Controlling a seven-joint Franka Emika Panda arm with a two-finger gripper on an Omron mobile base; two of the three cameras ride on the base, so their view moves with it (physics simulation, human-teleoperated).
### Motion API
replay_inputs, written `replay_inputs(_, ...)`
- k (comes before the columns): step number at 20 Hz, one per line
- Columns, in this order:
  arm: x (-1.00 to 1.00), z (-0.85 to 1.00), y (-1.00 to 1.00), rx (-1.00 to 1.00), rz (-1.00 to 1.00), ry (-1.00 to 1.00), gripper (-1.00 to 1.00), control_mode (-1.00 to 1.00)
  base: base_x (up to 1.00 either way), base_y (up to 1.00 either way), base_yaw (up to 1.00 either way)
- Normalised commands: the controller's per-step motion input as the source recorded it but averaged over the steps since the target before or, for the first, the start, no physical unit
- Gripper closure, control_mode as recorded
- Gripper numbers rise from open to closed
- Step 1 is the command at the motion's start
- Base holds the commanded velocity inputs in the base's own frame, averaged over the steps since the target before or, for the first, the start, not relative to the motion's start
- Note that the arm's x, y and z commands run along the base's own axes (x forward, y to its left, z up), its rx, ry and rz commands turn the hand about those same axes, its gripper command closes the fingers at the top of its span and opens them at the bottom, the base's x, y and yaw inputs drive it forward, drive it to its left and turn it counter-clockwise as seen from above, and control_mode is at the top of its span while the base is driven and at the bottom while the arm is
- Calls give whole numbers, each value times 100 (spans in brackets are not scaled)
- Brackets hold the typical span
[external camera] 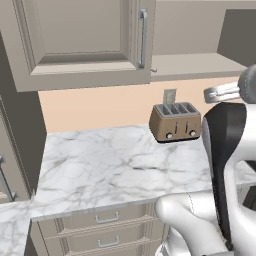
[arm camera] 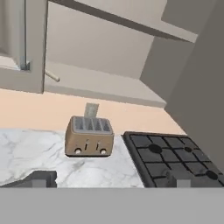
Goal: Open the cabinet. Pick the dish brush and place it next to the sink. Then close the cabinet.
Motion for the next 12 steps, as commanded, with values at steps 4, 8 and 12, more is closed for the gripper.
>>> replay_inputs(4, -20, -1, 72, 28, 8, -7, -100, -100, 0, 0, 0)
replay_inputs(8, -37, 5, 57, 24, 10, -2, -100, -100, 0, 0, 0)
replay_inputs(12, -41, 12, 17, 13, 27, 0, -100, -100, 0, 0, 0)
